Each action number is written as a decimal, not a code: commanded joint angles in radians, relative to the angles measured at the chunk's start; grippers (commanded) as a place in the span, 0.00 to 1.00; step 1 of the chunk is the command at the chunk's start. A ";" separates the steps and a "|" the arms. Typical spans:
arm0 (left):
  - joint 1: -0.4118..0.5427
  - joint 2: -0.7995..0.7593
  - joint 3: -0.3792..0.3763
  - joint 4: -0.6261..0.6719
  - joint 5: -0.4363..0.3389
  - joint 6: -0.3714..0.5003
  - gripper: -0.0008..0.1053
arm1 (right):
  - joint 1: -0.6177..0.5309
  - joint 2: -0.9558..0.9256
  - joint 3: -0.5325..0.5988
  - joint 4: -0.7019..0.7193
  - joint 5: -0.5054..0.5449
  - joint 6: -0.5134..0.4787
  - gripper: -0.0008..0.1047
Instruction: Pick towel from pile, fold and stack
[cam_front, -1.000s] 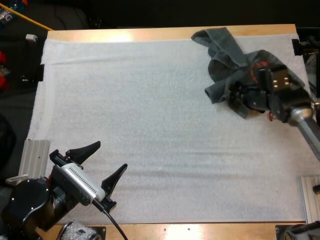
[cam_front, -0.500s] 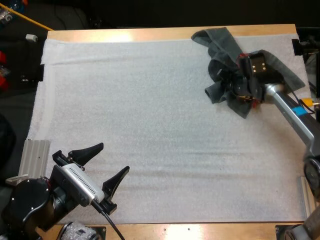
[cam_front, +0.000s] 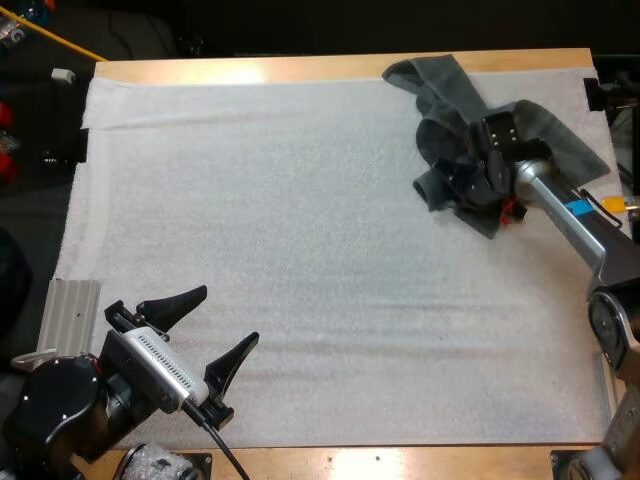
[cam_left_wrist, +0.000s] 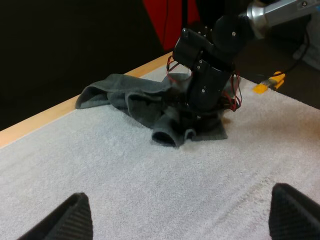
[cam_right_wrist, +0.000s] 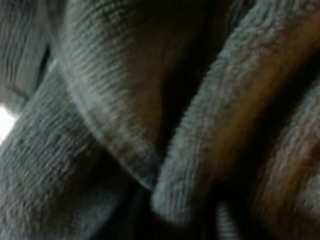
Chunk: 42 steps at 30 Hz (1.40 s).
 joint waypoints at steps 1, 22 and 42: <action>-0.006 0.003 -0.005 -0.010 0.007 -0.012 0.66 | 0.002 -0.017 -0.007 0.018 -0.032 -0.036 0.01; -0.006 0.003 -0.005 -0.010 0.007 -0.012 0.66 | 0.099 -0.639 -0.010 0.140 0.004 -0.346 0.01; -0.006 0.003 -0.005 -0.010 0.007 -0.012 0.66 | 0.399 -0.797 0.107 0.441 0.136 -0.181 0.01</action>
